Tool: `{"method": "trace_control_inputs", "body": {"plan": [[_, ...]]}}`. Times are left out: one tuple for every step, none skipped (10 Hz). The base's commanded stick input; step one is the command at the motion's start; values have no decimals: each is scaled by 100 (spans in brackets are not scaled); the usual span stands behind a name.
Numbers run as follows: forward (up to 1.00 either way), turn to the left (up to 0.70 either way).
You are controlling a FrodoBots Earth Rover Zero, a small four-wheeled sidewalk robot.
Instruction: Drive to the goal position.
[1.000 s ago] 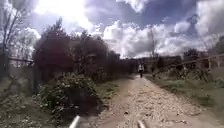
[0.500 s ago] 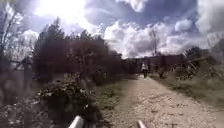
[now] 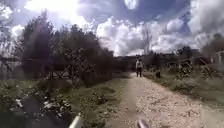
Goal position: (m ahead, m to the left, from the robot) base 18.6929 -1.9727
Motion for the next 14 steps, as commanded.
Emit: {"method": "trace_control_inputs", "body": {"plan": [[100,-27],[100,-27],[100,-22],[100,-17],[100,-11],[100,-6],[100,0],[100,0],[100,0],[100,-17],[100,-27],[100,-27],[100,-22],[100,-17]]}}
